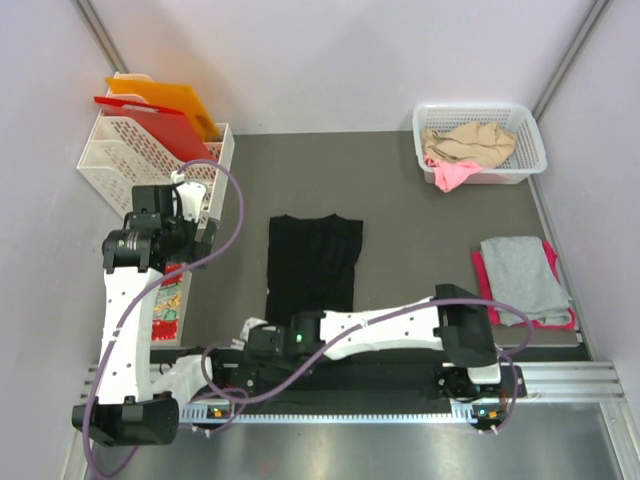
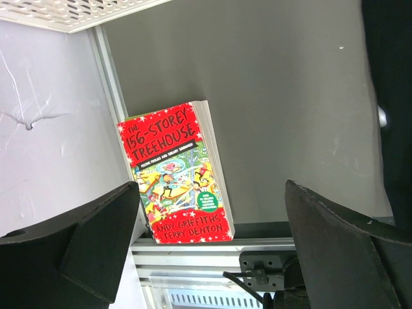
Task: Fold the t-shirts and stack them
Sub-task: Grab one side of the 2/3 rectangular tshirt with right arm, then fold the long partially folded tshirt into a neat square
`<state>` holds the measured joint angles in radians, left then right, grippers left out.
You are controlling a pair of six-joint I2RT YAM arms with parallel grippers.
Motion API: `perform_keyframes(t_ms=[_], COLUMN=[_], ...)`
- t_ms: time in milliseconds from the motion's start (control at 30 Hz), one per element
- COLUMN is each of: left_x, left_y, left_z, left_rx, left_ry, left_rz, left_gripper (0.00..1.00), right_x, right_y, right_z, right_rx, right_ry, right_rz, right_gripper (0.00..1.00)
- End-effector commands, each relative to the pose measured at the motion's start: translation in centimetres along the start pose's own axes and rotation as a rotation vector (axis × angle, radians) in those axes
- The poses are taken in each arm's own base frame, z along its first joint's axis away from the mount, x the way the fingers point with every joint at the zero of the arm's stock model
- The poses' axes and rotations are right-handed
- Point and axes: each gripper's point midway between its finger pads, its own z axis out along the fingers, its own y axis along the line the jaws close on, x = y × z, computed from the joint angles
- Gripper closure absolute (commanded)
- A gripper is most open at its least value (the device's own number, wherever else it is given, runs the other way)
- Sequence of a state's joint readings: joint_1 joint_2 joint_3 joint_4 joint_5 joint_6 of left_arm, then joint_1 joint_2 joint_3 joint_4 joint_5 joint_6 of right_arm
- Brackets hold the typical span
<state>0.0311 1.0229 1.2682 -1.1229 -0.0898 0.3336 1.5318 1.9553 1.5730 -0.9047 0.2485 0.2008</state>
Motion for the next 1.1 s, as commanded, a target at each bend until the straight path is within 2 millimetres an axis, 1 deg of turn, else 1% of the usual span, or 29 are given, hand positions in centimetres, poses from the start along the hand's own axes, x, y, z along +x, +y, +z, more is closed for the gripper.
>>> perform_keyframes(t_ms=[0, 67, 100, 167, 200, 267, 300, 333, 400, 433, 467, 500, 567, 600, 700, 767, 800, 900, 933, 1067], left_x=[-0.7, -0.7, -0.7, -0.6, -0.6, -0.7, -0.6, -0.7, -0.8, -0.8, -0.9, -0.9, -0.8, -0.7, -0.6, -0.7, -0.7, -0.7, -0.8, -0.8], left_y=[0.0, 0.0, 0.0, 0.2, 0.2, 0.3, 0.4, 0.5, 0.6, 0.7, 0.7, 0.7, 0.9, 0.9, 1.0, 1.0, 1.0, 1.0, 1.0, 0.9], left_z=[-1.0, -1.2, -1.4, -1.7, -1.8, -1.9, -2.0, -2.0, -2.1, -2.2, -2.2, -2.2, -2.2, -2.2, -2.2, -2.2, -2.1, -2.0, -2.0, -1.7], left_rx=[0.003, 0.006, 0.006, 0.001, 0.001, -0.005, -0.007, -0.009, -0.013, -0.017, -0.018, -0.018, -0.023, -0.026, -0.027, -0.026, -0.023, -0.021, -0.019, -0.016], left_ry=[-0.056, -0.056, -0.059, -0.061, -0.061, -0.062, -0.059, -0.059, -0.056, -0.057, -0.057, -0.057, -0.052, -0.047, -0.04, -0.037, -0.03, -0.025, -0.024, -0.015], left_rz=[0.013, 0.021, 0.023, 0.034, 0.038, 0.047, 0.049, 0.053, 0.055, 0.058, 0.061, 0.062, 0.07, 0.07, 0.077, 0.077, 0.078, 0.075, 0.075, 0.075], left_gripper=[0.01, 0.01, 0.01, 0.01, 0.01, 0.01, 0.01, 0.01, 0.01, 0.01, 0.01, 0.01, 0.01, 0.01, 0.01, 0.01, 0.01, 0.01, 0.01, 0.01], right_x=[-0.6, -0.9, -1.6, -2.0, -2.5, -2.8, -3.2, -3.5, -4.3, -4.7, -5.3, -5.7, -6.5, -6.7, -7.7, -8.2, -8.2, -8.7, -8.7, -8.9], right_y=[1.8, 1.9, 1.9, 1.6, 1.4, 0.4, -0.2, -1.5, -3.0, -4.6, -5.4, -7.1, -8.9, -10.3, -12.8, -13.9, -15.0, -16.4, -17.2, -18.8], right_z=[-6.3, -7.6, -8.4, -9.4, -10.0, -10.4, -10.6, -10.4, -10.4, -10.3, -10.6, -10.4, -10.6, -10.3, -10.0, -9.4, -9.1, -8.1, -7.5, -6.0], right_rx=[-0.053, -0.058, -0.065, -0.06, -0.058, -0.02, -0.005, 0.019, 0.04, 0.058, 0.065, 0.088, 0.108, 0.123, 0.145, 0.16, 0.168, 0.187, 0.195, 0.215], right_ry=[-0.05, -0.066, -0.088, -0.102, -0.12, -0.129, -0.14, -0.14, -0.157, -0.159, -0.178, -0.184, -0.207, -0.209, -0.234, -0.242, -0.238, -0.241, -0.23, -0.225], right_rz=[0.045, 0.066, 0.078, 0.09, 0.097, 0.087, 0.089, 0.093, 0.112, 0.128, 0.142, 0.171, 0.188, 0.216, 0.247, 0.253, 0.269, 0.266, 0.268, 0.271], right_gripper=[0.93, 0.93, 0.93, 0.93, 0.93, 0.93, 0.93, 0.93, 0.93, 0.93, 0.93, 0.92, 0.92, 0.92, 0.92, 0.92, 0.92, 0.92, 0.92, 0.92])
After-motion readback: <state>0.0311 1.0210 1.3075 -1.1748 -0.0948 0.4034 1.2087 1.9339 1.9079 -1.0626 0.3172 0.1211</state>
